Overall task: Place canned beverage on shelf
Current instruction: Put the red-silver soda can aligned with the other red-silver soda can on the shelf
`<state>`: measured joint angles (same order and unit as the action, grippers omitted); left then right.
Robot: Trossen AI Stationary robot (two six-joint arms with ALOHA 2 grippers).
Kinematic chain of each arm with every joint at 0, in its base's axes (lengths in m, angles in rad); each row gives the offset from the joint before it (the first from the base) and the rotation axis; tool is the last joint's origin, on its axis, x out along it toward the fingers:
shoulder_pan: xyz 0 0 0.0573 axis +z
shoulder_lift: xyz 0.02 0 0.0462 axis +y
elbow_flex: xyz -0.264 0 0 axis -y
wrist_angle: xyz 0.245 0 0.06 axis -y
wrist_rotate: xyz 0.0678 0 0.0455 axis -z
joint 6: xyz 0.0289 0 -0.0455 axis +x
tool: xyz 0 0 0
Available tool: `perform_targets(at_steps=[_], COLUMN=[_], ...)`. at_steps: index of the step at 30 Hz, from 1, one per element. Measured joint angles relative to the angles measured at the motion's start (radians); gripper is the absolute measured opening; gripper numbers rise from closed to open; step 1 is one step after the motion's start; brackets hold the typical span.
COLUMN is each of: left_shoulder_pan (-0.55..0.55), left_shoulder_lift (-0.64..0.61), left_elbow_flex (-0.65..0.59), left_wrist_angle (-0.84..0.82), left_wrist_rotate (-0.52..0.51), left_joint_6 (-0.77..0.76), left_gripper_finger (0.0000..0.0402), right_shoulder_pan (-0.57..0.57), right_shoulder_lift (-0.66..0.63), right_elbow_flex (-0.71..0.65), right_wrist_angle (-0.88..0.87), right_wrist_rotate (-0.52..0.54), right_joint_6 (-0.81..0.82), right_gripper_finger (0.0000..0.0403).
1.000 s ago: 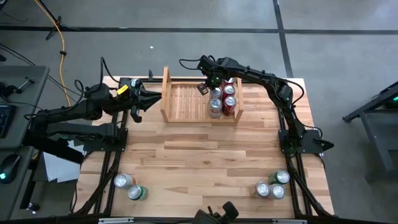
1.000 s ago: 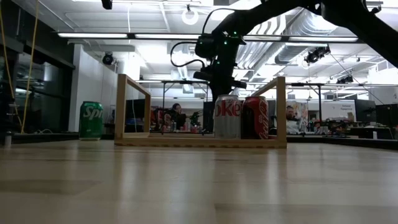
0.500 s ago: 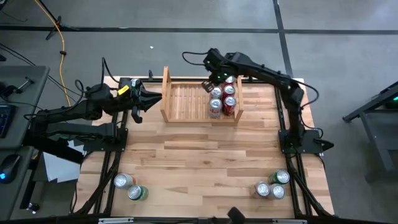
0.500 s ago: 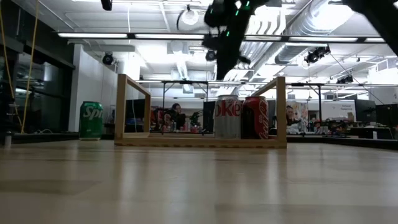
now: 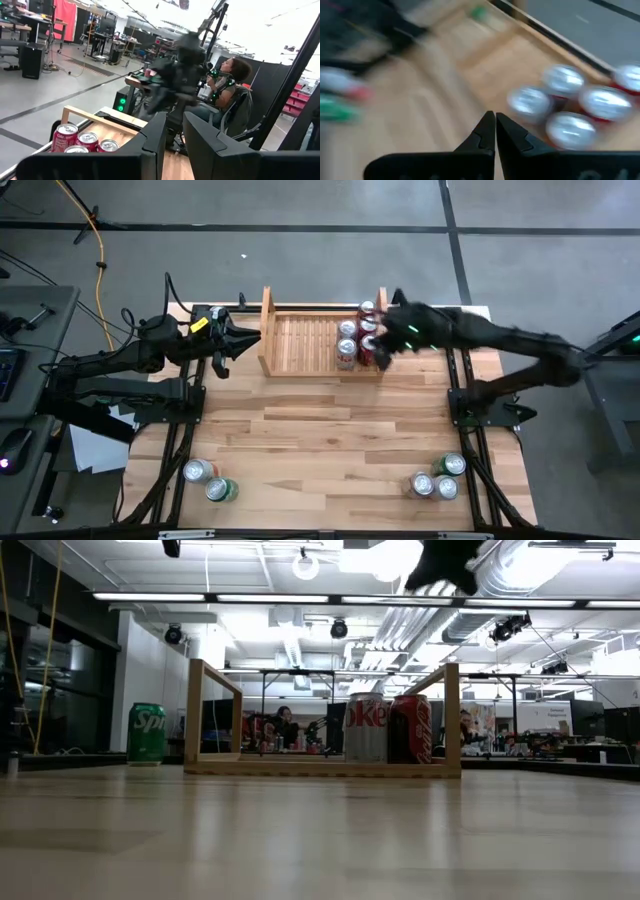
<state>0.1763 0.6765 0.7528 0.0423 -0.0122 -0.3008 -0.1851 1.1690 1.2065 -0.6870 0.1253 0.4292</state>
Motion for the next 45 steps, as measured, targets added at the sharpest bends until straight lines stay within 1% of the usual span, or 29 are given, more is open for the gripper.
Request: perform_targets(at_steps=[3, 6, 9, 12, 18, 31, 40, 43, 45], left_shoulder_pan=[0.0, 0.0, 0.0, 0.0, 0.0, 0.0, 0.0, 0.0, 0.0], left_shoulder_lift=[0.0, 0.0, 0.0, 0.0, 0.0, 0.0, 0.0, 0.0, 0.0], left_elbow_flex=[0.0, 0.0, 0.0, 0.0, 0.0, 0.0, 0.0, 0.0, 0.0], left_wrist_angle=[0.0, 0.0, 0.0, 0.0, -0.001, -0.001, -0.001, -0.001, -0.001], left_wrist_rotate=[0.0, -0.001, -0.014, -0.026, -0.026, -0.027, -0.026, -0.027, -0.026], left_joint_6=[0.037, 0.085, 0.131, 0.147, 0.147, 0.147, 0.148, 0.148, 0.148], left_gripper_finger=[0.006, 0.006, 0.006, 0.006, 0.006, 0.006, 0.006, 0.006, 0.006], right_shoulder_pan=[0.091, 0.148, 0.174, 0.181, 0.179, 0.179, 0.179, 0.179, 0.179], right_shoulder_lift=[-0.152, -0.251, -0.303, -0.321, -0.318, -0.317, -0.317, -0.317, -0.317], right_elbow_flex=[-0.149, -0.253, -0.315, -0.337, -0.338, -0.337, -0.337, -0.336, -0.336], right_wrist_angle=[0.237, 0.451, 0.59, 0.661, 0.684, 0.68, 0.658, 0.624, 0.601], right_wrist_rotate=[-0.012, -0.01, -0.01, -0.008, -0.007, -0.008, -0.01, -0.009, -0.01], right_joint_6=[0.039, 0.03, -0.034, -0.09, -0.166, -0.171, -0.36, -0.446, -0.476], right_gripper_finger=[0.0, 0.0, 0.0, 0.0, 0.0, 0.0, 0.0, 0.0, 0.0])
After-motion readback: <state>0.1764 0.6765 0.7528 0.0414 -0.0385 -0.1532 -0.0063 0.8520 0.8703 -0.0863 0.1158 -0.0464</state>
